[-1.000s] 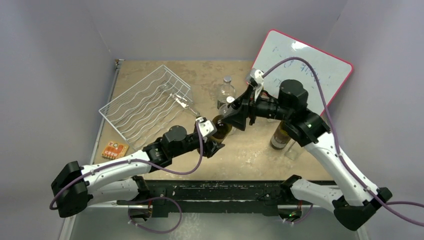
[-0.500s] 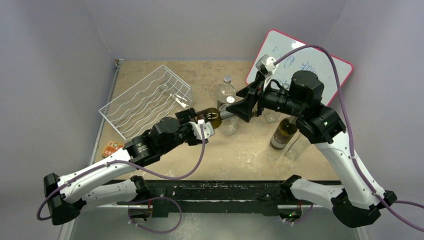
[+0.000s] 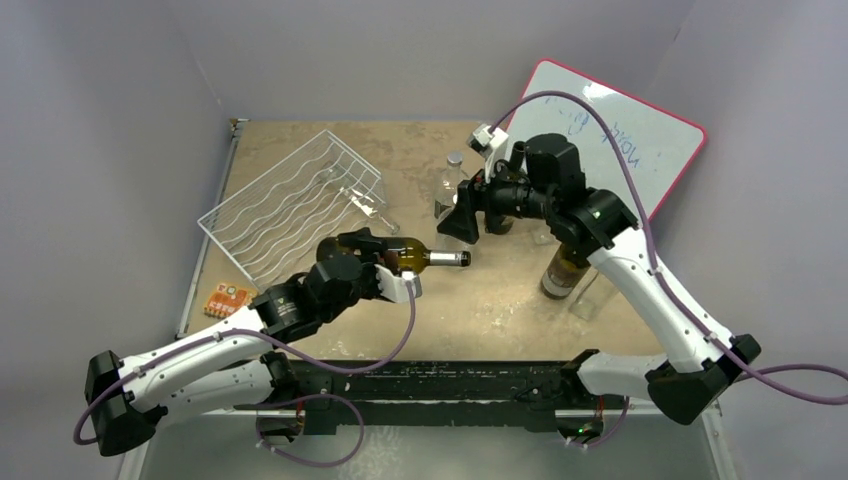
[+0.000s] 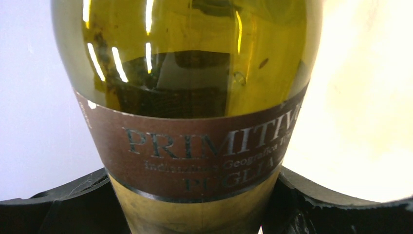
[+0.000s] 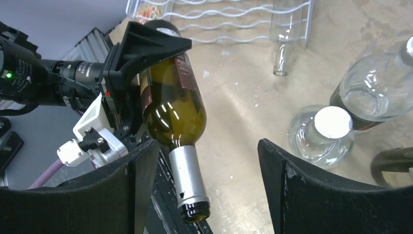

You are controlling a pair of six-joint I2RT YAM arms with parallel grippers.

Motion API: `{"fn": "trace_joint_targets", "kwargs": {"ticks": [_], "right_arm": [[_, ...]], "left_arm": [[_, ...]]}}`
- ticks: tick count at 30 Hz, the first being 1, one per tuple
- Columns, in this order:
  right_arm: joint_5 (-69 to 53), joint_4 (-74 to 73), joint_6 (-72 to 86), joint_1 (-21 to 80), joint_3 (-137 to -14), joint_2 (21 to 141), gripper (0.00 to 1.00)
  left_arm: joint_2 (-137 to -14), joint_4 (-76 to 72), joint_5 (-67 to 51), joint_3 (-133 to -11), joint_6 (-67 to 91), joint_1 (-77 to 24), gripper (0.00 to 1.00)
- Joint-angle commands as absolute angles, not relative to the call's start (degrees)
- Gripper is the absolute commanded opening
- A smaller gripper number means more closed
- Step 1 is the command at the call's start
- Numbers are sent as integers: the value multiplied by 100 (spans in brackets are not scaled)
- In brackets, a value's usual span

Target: Put the wine bottle on the wine rack

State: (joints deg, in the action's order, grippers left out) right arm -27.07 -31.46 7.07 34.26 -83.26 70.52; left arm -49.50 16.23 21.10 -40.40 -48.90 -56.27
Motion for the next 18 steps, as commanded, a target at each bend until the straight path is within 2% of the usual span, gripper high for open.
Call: {"fn": "trace_joint_targets", "kwargs": {"ticks": [1,6,12,18], "right_arm": [[-3018,-3160,379,3594,-8091,7057,76],[-2647,-3221,159,4016,-7671,7142,76],[-2378,-3162,200,4152,-7329,7366,60],[-2405,-3168,141,4394,-7256,7523,62]], "left_arm": [[-4827,965,2426,-4000,-5453,-5619,0],[-4803,1249,2259,-4066,-5454,-5624,0],[-4715,1345,2003,-4093,-5579,-5624,0],[-4779,1339,2025,-4158,-5996,-5650,0]]}}
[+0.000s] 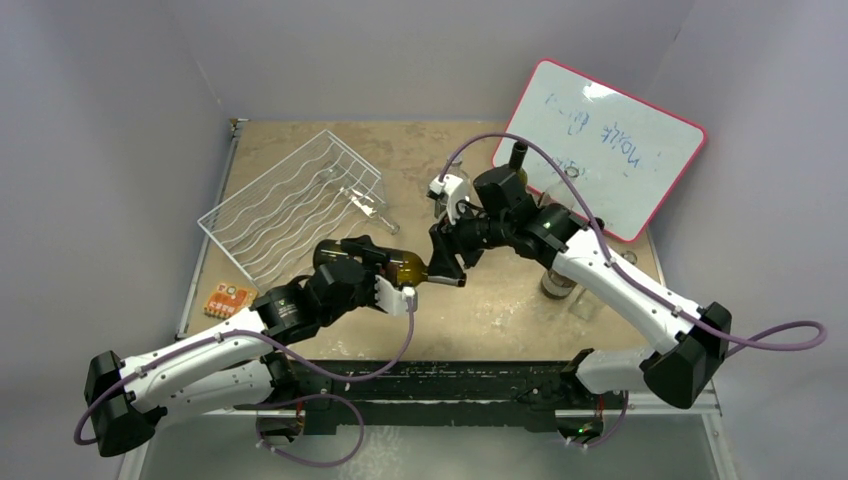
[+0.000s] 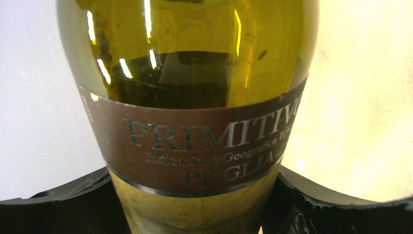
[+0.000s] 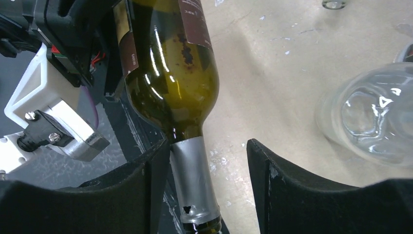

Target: Put the wine bottle on the wine rack

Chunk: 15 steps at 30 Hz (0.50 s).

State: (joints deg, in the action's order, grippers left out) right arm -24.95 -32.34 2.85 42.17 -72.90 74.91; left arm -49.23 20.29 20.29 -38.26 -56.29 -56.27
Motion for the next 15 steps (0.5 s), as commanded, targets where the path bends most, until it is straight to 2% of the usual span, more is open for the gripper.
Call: {"fn": "trace_joint_targets", "kwargs": {"ticks": [1,15], "right_arm": [[-2433,-3165,135,4443,-7245,7543,62],[-2629,-3022,49,4693,-7095,7752,64]], "left_arm": [[-4792,1346,2025,-4179,-6044,-5649,0],[-4733,1436,1949,-4224,-6170,-5647,0]]}}
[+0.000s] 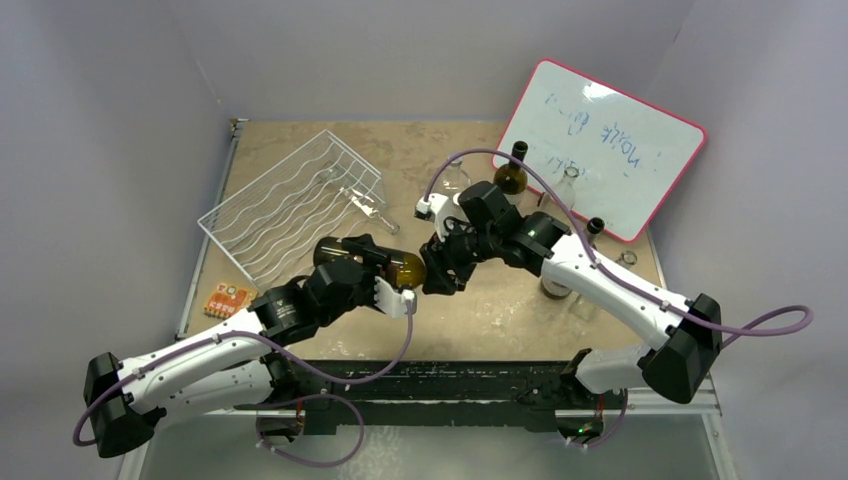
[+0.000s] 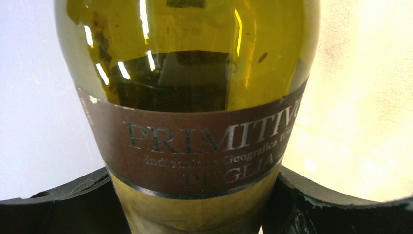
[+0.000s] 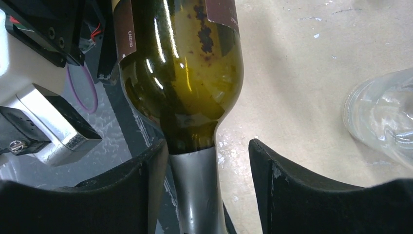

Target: Put the wine bottle on the wine rack

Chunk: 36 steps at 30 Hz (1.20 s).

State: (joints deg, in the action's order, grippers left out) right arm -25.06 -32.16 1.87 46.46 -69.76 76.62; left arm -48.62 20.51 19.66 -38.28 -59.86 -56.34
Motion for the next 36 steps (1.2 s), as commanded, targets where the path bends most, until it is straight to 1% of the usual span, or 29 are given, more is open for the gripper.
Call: {"fn": "trace_joint_targets", "kwargs": {"ticks": [1,5,8,14,17,19,20,21,24,25,26,27,32,33,35,36], "right_arm": [[-2628,-3020,33,4693,-7139,7805,64],[-2731,-2906,53,4726,-7185,7971,64],[-2822,-2831,115,4773,-7172,8040,60],[-2912,-2525,276,4868,-7031,7848,36],[-2957,-2504,298,4891,-6975,7831,20],[-2874,-2505,310,4895,-6977,7831,4],[-2814,-2505,322,4895,-6981,7824,0],[-2709,-2490,344,4896,-6991,7804,0],[-2377,-2357,416,4896,-6989,7698,0],[-2291,-2296,426,4900,-6979,7658,0],[-2193,-2238,442,4897,-6971,7615,0],[-2118,-2187,453,4896,-6970,7578,0],[-1781,-2048,509,4896,-6965,7517,0],[-1757,-2048,539,4896,-6984,7536,0],[-1681,-2123,551,4898,-7033,7573,0],[-1615,-2128,580,4896,-7039,7580,0]], "left_arm": [[-4808,1559,1995,-4307,-6128,-5651,0],[-4947,1775,2110,-4486,-6069,-5656,0],[-4898,1703,2096,-4503,-6034,-5658,0],[-5014,1820,2278,-4729,-5751,-5654,0],[-5072,1837,2403,-4803,-5656,-5660,0],[-5113,1852,2402,-4869,-5438,-5659,0],[-5122,1866,2395,-4926,-5303,-5660,2],[-5128,1870,2379,-4962,-5154,-5658,7],[-5108,1991,2289,-5000,-4855,-5660,33],[-5090,2048,2252,-5001,-4816,-5660,51],[-5066,2115,2224,-4991,-4811,-5660,59],[-5048,2177,2191,-4984,-4816,-5660,63],[-5001,2331,2113,-4914,-4783,-5659,73],[-4991,2379,2079,-4904,-4779,-5658,79],[-4984,2449,2024,-4889,-4798,-5660,96],[-4972,2452,2015,-4868,-4792,-5657,100]]}}
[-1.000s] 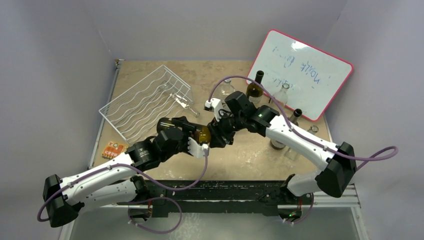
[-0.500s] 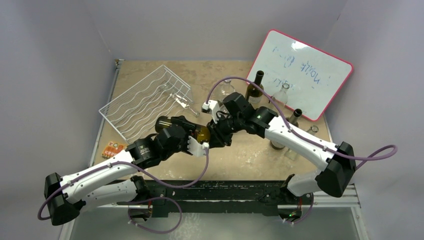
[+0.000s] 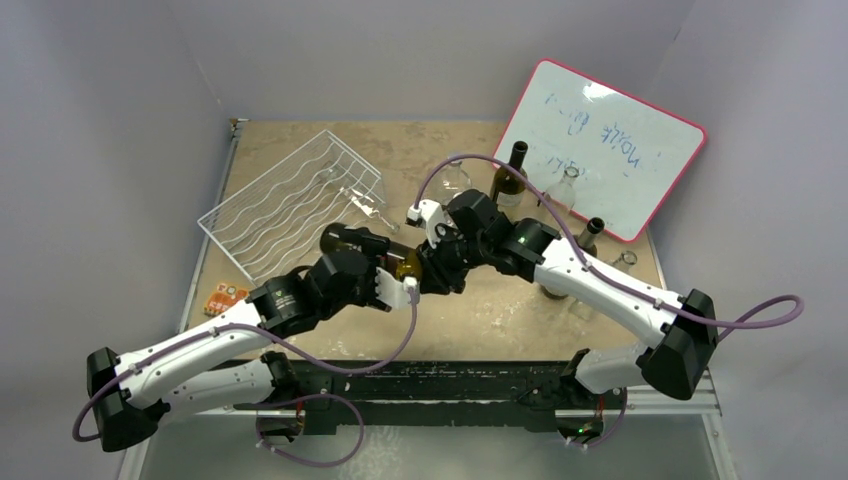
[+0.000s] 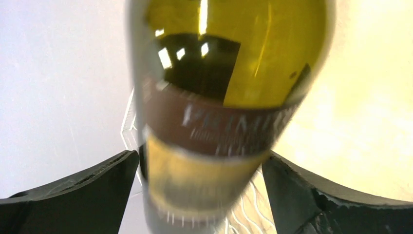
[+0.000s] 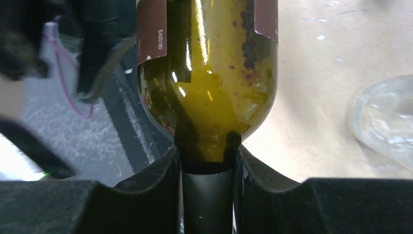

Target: Put the wine bottle on the wine rack

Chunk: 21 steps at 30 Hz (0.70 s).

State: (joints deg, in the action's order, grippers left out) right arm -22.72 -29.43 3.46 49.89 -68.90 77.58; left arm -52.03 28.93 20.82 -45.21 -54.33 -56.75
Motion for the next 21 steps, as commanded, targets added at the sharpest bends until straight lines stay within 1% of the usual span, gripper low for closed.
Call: {"fn": "trace_joint_targets", "kwargs": {"ticks": [1,6,9,15,17,19,21], "right_arm": [[-1561,-2148,609,4897,-7049,7589,0],[-1482,-1973,784,4897,-7009,7600,0],[-1436,-1795,836,4896,-6947,7668,0],[-1214,-1418,988,4896,-6732,7760,0],[-1219,-1300,1100,4896,-6647,7773,0],[-1314,-1183,1214,4898,-6553,7803,0],[-1351,-972,1333,4902,-6399,7825,0]], "left_arm": [[-4964,2475,2011,-4869,-4784,-5655,100],[-4772,2715,1994,-5083,-4491,-5656,100],[-4529,2746,2222,-5317,-4053,-5659,100],[-3839,2405,2582,-5792,-3095,-5658,100],[-3596,2074,2654,-5836,-2486,-5660,100],[-3393,1577,3097,-5886,-1504,-5660,100],[-3275,1498,3297,-6080,-826,-5656,100]]}}
